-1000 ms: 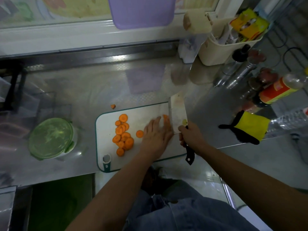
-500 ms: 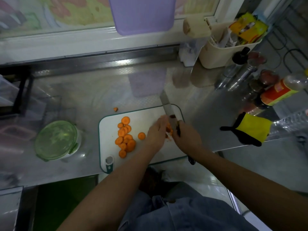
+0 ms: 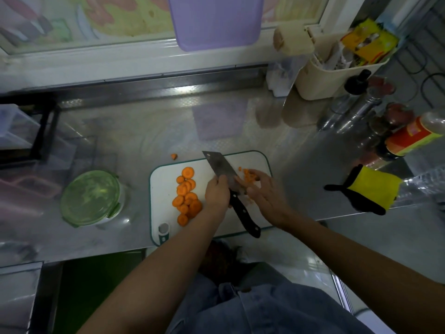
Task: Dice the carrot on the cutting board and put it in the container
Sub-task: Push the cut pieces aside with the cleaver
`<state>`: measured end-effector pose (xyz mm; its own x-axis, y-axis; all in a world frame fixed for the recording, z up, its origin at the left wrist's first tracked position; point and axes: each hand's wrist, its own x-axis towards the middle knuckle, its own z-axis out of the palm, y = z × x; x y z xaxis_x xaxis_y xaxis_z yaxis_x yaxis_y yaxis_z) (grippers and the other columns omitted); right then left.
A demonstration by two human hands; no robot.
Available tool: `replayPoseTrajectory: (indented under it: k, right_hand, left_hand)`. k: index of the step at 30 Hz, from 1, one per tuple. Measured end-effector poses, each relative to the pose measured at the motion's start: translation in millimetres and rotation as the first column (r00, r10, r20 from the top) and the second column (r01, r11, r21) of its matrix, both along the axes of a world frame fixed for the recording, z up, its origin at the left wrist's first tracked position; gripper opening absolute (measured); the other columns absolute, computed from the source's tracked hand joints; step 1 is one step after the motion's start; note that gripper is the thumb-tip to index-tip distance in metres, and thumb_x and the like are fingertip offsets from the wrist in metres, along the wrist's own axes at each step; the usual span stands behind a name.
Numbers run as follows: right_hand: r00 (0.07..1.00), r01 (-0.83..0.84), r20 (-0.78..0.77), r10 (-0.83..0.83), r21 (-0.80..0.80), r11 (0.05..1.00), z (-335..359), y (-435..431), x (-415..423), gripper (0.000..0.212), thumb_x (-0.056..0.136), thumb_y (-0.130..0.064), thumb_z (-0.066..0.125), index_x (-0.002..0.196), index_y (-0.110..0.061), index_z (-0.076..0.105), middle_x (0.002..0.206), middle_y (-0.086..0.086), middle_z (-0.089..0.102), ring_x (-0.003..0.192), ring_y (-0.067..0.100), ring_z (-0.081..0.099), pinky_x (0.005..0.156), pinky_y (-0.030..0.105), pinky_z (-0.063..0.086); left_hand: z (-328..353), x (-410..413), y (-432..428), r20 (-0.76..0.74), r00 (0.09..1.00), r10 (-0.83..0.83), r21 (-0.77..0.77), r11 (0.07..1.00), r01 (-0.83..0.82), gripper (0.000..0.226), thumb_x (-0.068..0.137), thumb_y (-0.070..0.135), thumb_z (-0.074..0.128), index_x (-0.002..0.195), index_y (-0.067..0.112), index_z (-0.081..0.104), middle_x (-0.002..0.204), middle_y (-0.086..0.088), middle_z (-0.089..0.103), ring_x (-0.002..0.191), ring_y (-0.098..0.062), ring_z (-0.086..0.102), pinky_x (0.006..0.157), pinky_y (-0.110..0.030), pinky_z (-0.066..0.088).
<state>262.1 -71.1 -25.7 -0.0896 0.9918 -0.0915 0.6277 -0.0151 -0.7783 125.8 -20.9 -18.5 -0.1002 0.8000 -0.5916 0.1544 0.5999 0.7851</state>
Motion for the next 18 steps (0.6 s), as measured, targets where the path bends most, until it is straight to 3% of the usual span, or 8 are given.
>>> replayPoseTrajectory:
  k: [2,4,6,10,13,16,18]
  right_hand:
    - [0.991,-0.058,0.116,0.067,-0.076,0.995,-5.9,0.7,-3.0,0.06,0.081,-0.065,0.009,0.135,-0.051,0.033,0.155,0.003,0.018,0.137,0.019,0.015,0.113,0.038,0.011]
    - [0.991,0.024,0.132,-0.01,-0.101,0.995,-12.5,5.4,-0.9,0.064,0.078,-0.068,0.006,0.136,-0.05,0.027,0.157,0.002,0.013,0.142,0.022,0.01,0.114,0.037,0.007]
    - [0.991,0.076,0.118,-0.066,-0.09,0.993,-13.1,6.7,-0.4,0.058,0.08,-0.067,0.008,0.133,-0.052,0.024,0.157,0.004,0.013,0.143,0.025,0.011,0.114,0.036,0.007]
    - [0.979,-0.036,0.198,0.05,-0.074,0.997,-15.4,5.6,-6.4,0.069,0.082,-0.064,0.007,0.143,-0.042,0.03,0.157,0.003,0.012,0.14,0.02,0.011,0.113,0.039,0.01]
    - [0.976,0.099,0.202,-0.076,-0.108,0.989,-17.6,8.6,-6.6,0.073,0.082,-0.064,0.011,0.144,-0.034,0.036,0.157,0.007,0.015,0.141,0.029,0.014,0.113,0.041,0.013]
    - [0.966,-0.062,0.247,0.08,-0.079,0.995,-15.6,6.3,-9.1,0.071,0.085,-0.062,0.01,0.143,-0.034,0.037,0.157,0.005,0.015,0.14,0.025,0.013,0.113,0.044,0.015]
    - [0.962,-0.026,0.269,0.044,-0.07,0.997,-17.9,9.2,-8.2,0.069,0.088,-0.058,0.015,0.14,-0.024,0.045,0.152,0.009,0.027,0.135,0.031,0.025,0.111,0.047,0.024]
  left_hand:
    - [0.6,-1.0,-1.6,0.034,0.999,0.003,0.0,1.0,-0.003,0.025,0.096,0.016,0.037,0.087,0.007,0.058,0.078,-0.013,0.057,0.066,-0.023,0.054,0.049,-0.026,0.04]
    - [1.3,-2.7,-2.3,0.044,0.999,0.008,0.01,1.0,-0.008,0.024,0.095,0.017,0.038,0.081,0.007,0.055,0.073,-0.01,0.053,0.064,-0.022,0.051,0.047,-0.025,0.038]
    - [2.0,-3.7,-2.5,0.05,0.999,0.02,0.005,1.0,-0.02,0.025,0.095,0.015,0.038,0.072,0.012,0.047,0.068,-0.006,0.047,0.06,-0.017,0.046,0.044,-0.022,0.035]
    - [2.0,-6.1,-2.2,0.071,0.995,0.074,-0.014,0.997,-0.073,0.028,0.096,0.014,0.037,0.07,0.015,0.047,0.065,-0.003,0.047,0.057,-0.014,0.044,0.046,-0.024,0.033]
    - [-0.6,-10.1,-4.4,0.067,0.997,0.047,-0.008,0.999,-0.047,0.028,0.096,0.016,0.037,0.069,0.016,0.046,0.066,-0.003,0.046,0.059,-0.015,0.045,0.049,-0.025,0.034]
    - [0.5,-12.3,-6.6,0.077,0.996,0.047,0.002,0.999,-0.047,0.028,0.096,0.016,0.038,0.07,0.016,0.049,0.065,-0.002,0.049,0.06,-0.016,0.047,0.052,-0.026,0.035]
    - [-1.0,-14.3,-6.9,0.046,0.998,0.032,0.014,0.999,-0.033,0.027,0.095,0.017,0.038,0.07,0.016,0.049,0.066,-0.003,0.05,0.061,-0.017,0.047,0.053,-0.027,0.035]
